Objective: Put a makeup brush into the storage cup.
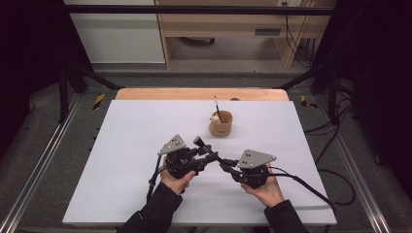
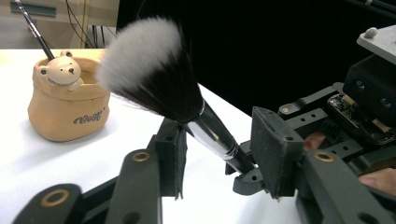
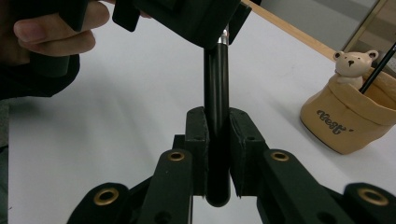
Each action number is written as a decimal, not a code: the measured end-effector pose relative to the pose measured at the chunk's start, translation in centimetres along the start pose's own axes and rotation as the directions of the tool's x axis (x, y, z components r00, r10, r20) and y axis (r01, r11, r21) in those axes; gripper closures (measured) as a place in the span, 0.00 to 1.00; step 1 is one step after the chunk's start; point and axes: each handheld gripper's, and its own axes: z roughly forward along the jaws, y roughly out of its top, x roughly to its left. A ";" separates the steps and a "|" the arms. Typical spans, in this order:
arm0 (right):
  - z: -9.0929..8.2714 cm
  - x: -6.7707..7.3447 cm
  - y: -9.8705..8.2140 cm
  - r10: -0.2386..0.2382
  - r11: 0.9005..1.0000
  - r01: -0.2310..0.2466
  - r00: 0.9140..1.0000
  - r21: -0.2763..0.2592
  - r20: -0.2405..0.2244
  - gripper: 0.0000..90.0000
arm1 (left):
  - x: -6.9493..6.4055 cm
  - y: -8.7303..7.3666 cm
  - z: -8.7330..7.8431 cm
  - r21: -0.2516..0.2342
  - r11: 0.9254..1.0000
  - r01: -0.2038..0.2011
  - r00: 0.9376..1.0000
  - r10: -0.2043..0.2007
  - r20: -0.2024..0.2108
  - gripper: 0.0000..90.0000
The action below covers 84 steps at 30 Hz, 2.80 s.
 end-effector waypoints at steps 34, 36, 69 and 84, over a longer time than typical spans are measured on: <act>0.7 0.3 -0.3 0.012 1.000 -0.011 1.000 0.012 -0.027 0.88 | -0.6 -0.1 -0.1 -0.014 0.999 0.040 0.998 -0.040 0.048 0.85; 0.7 0.3 -0.3 0.014 1.000 -0.014 1.000 0.014 -0.028 0.88 | -0.7 0.0 -0.1 -0.014 0.999 0.037 0.998 -0.036 0.048 0.85; -0.3 -0.5 1.7 0.128 0.992 -0.128 0.992 -0.018 -0.016 0.71 | -2.1 1.4 0.4 0.046 0.998 -0.051 0.998 0.052 -0.024 0.85; 0.1 -0.4 2.1 0.124 0.992 -0.125 0.991 -0.014 -0.041 0.86 | -2.2 1.3 0.7 0.051 0.998 -0.045 0.999 0.046 -0.015 0.85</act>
